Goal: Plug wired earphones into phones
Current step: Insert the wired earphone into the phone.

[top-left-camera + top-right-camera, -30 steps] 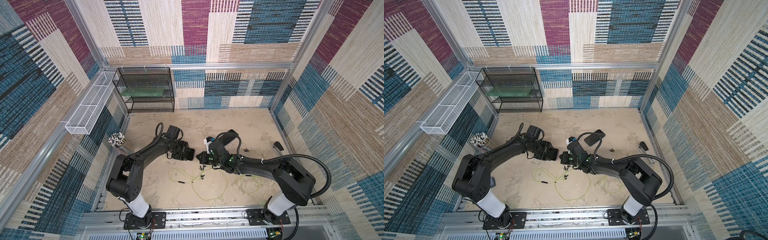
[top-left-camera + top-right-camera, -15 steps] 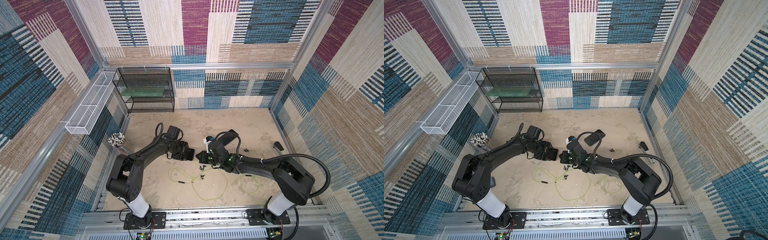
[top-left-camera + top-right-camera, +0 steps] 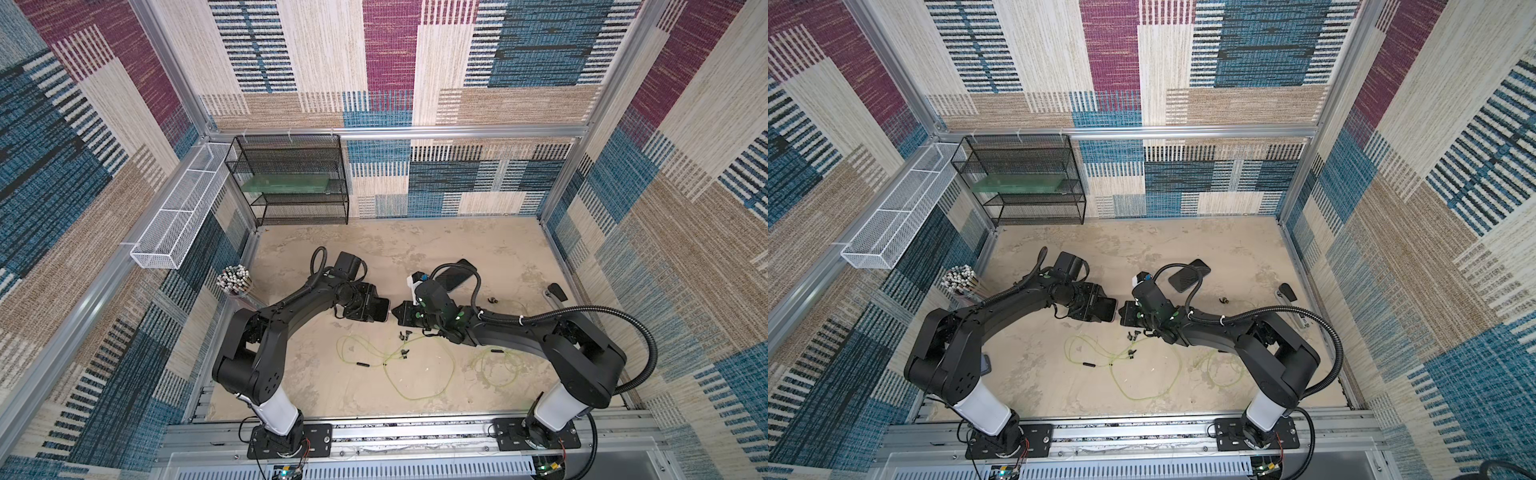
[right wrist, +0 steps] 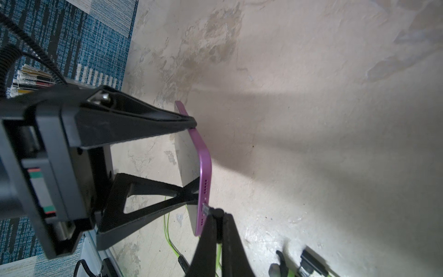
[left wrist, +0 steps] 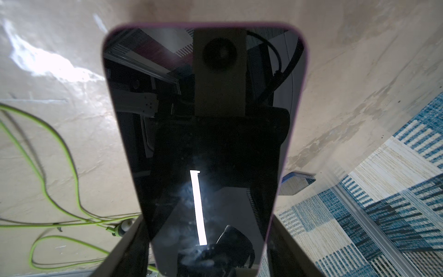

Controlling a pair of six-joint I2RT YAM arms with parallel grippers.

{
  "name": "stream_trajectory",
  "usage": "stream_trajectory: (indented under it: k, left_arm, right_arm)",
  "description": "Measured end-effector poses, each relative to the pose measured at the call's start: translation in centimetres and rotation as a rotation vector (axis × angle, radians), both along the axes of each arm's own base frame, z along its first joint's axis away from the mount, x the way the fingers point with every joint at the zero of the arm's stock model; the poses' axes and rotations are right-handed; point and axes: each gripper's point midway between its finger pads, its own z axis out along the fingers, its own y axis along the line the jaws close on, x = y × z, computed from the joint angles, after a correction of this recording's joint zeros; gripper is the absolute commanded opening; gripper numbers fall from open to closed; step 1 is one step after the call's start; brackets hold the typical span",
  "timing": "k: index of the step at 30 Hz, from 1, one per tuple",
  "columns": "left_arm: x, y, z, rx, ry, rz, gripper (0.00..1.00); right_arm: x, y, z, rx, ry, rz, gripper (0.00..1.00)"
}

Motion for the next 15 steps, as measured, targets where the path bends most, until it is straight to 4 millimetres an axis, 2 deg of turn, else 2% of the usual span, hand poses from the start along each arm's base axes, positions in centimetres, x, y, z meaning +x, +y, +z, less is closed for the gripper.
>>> stream_trajectory:
  k: [15]
  left_arm:
    - [0.05,-0.09,-0.02,-0.009,0.005,0.014,0.00]
  right_arm:
    - [0.15,-0.18,0.01,0.010,0.015,-0.027,0.00]
